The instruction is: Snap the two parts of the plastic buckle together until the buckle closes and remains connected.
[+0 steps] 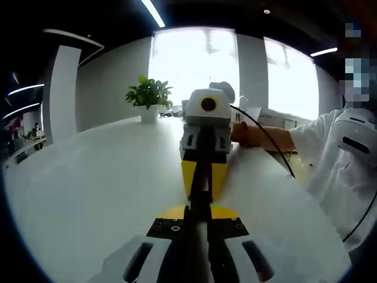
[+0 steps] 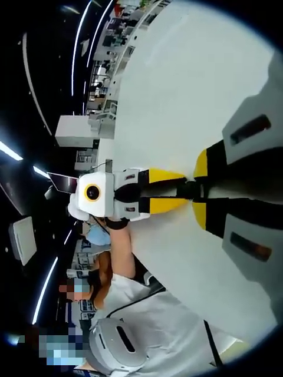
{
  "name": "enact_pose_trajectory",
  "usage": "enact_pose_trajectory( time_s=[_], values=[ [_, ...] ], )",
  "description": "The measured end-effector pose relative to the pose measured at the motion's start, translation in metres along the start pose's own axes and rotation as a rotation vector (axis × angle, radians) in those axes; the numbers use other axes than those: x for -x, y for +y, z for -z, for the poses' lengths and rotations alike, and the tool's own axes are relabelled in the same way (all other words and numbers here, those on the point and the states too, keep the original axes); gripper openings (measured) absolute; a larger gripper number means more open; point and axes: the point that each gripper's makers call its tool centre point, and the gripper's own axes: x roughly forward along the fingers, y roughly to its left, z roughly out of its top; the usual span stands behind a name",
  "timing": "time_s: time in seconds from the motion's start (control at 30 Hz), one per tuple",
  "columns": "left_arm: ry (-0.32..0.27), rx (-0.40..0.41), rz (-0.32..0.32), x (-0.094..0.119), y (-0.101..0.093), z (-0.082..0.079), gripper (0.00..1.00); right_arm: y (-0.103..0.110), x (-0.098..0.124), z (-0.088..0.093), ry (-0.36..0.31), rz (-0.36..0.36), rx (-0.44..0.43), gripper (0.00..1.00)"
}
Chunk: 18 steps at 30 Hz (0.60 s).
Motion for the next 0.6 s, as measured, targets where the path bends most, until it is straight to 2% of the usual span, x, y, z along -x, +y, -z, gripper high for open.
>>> enact_pose_trajectory(
  time_s=[0.07, 0.6],
  values=[
    [-0.004, -0.006, -0.008, 0.0041, 0.0018, -0.0009, 0.08, 0.0012, -0.0031, -0.0040, -0.031, 0.006, 0.001, 0.07],
    [-0.012, -0.014, -0.011, 0.0069, -0.0018, -0.0033, 0.09, 0.0024, -0.0064, -0.0067, -0.048, 0.009, 0.002, 0.08]
  ],
)
